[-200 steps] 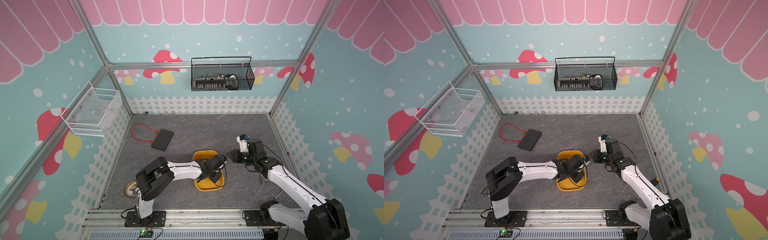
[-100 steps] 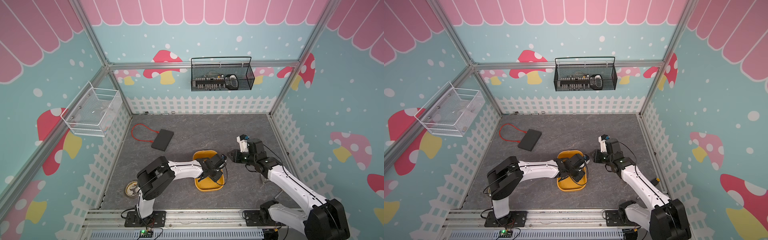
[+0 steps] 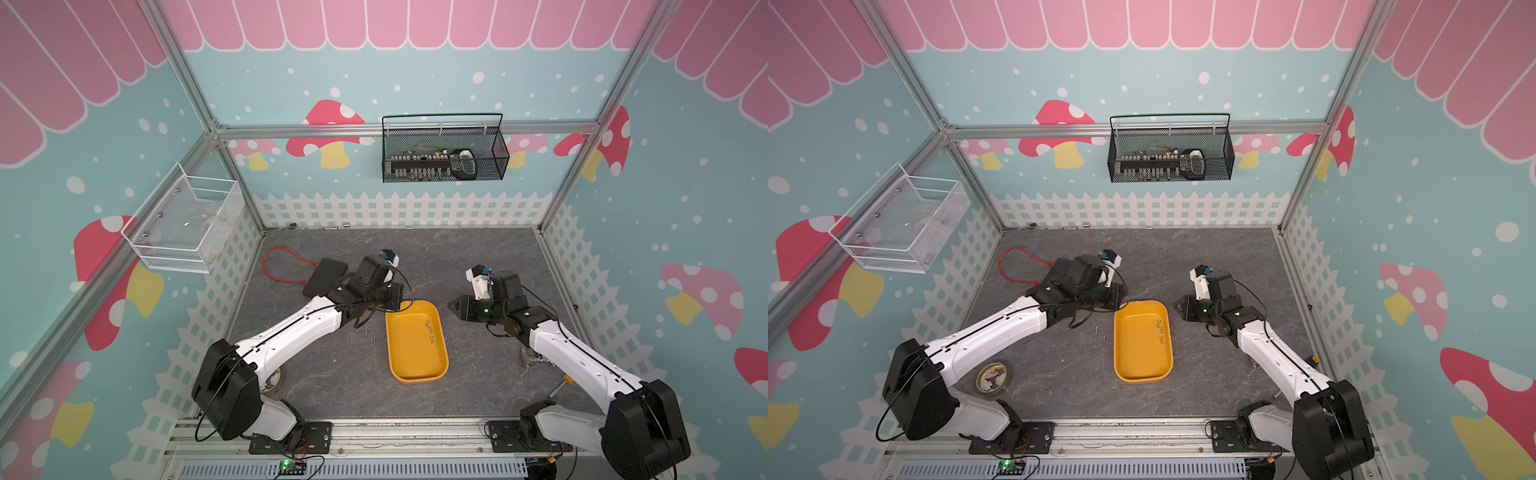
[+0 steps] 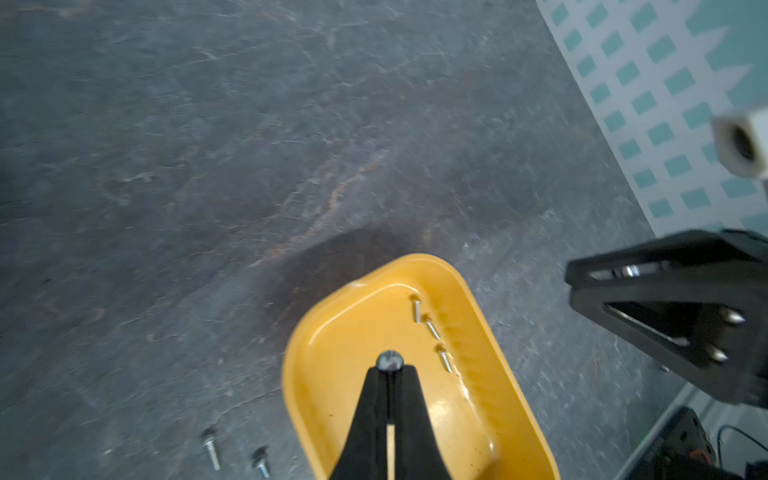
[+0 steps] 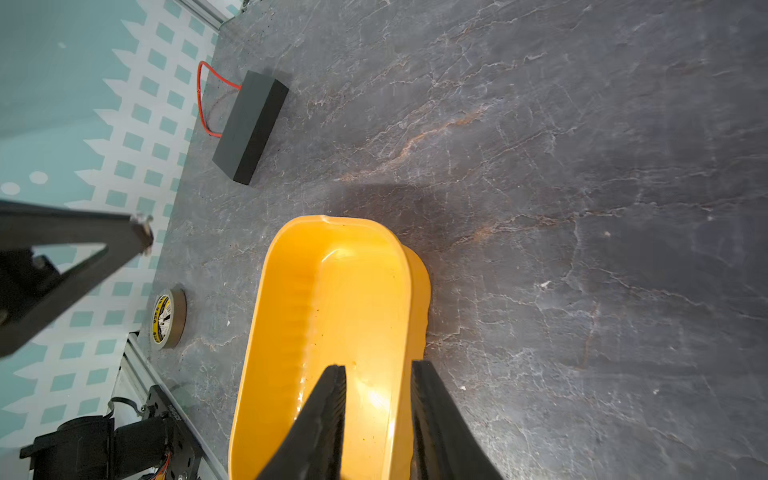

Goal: Take out the screws from the storage box
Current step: Pick up the screw from the storage box, then place the screw at the center of the board, then pick up the screw from the storage box.

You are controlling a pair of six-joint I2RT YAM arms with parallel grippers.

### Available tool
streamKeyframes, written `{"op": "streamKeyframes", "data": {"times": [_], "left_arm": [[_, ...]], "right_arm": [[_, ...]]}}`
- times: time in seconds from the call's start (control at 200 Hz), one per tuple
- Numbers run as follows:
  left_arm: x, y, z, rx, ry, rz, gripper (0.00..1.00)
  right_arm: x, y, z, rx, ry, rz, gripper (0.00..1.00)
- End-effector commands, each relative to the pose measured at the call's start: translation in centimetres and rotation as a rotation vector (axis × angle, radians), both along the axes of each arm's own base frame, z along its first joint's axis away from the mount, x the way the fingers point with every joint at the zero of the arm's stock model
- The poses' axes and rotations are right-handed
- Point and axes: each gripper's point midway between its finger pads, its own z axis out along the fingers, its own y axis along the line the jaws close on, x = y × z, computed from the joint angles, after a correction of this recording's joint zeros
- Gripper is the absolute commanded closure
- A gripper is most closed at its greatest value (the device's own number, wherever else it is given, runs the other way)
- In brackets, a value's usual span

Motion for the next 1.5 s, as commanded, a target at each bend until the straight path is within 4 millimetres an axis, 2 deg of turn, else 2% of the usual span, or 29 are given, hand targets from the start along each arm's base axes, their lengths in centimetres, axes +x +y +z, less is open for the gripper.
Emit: {"op": "streamKeyframes", "data": {"times": [0.0,0.145,0.26,0.4,0.56,0.706,0.956,1.046,1.126,1.231,1.296,1.396,1.496], "left_arm": [[-1.0,3.2,-6.0,0.068,0.147,0.063,1.0],[-1.1,4.9,-10.0,0.089,0.221,0.1,1.0],[-1.2,5.3,-11.6,0.095,0.23,0.12,1.0],[-1.8,6.0,-13.9,0.137,0.269,0.122,0.98],[-2.3,6.4,-14.7,0.15,0.275,0.125,0.92],[-2.4,6.5,-15.2,0.165,0.285,0.121,0.85],[-2.0,5.8,-13.8,0.13,0.268,0.111,0.71],[-1.6,5.4,-11.6,0.11,0.219,0.12,0.71],[-1.0,4.8,-8.7,0.071,0.156,0.126,0.71],[-0.9,2.1,-4.4,0.049,0.061,0.089,0.71],[-1.3,0.5,-2.8,0.038,0.048,0.067,0.71],[-2.9,-2.4,-2.2,-0.024,0.089,0.001,0.71],[-5.0,-6.1,-3.8,-0.024,0.154,-0.094,0.69]], "right_arm": [[0.3,1.5,1.2,0.034,-0.031,0.062,0.67],[-0.3,2.9,1.1,0.034,-0.028,0.117,0.68],[-1.0,4.3,1.3,0.067,-0.028,0.173,0.68],[-1.9,5.7,0.2,0.047,-0.005,0.218,0.68],[-2.4,6.1,-1.1,0.01,0.015,0.23,0.68],[-2.3,6.0,-1.2,0.001,0.014,0.222,0.68],[-2.2,5.7,-1.3,-0.011,0.014,0.204,0.65],[-2.0,5.3,-0.8,-0.02,-0.007,0.176,0.65],[-1.5,4.6,-0.1,-0.036,-0.039,0.135,0.65],[-1.0,3.9,0.3,-0.056,-0.062,0.094,0.65],[-0.8,3.4,0.2,-0.071,-0.057,0.07,0.65],[-0.7,2.2,-0.5,-0.112,-0.042,0.012,0.65],[-0.7,1.0,-0.9,-0.12,-0.039,-0.023,0.63]]}}
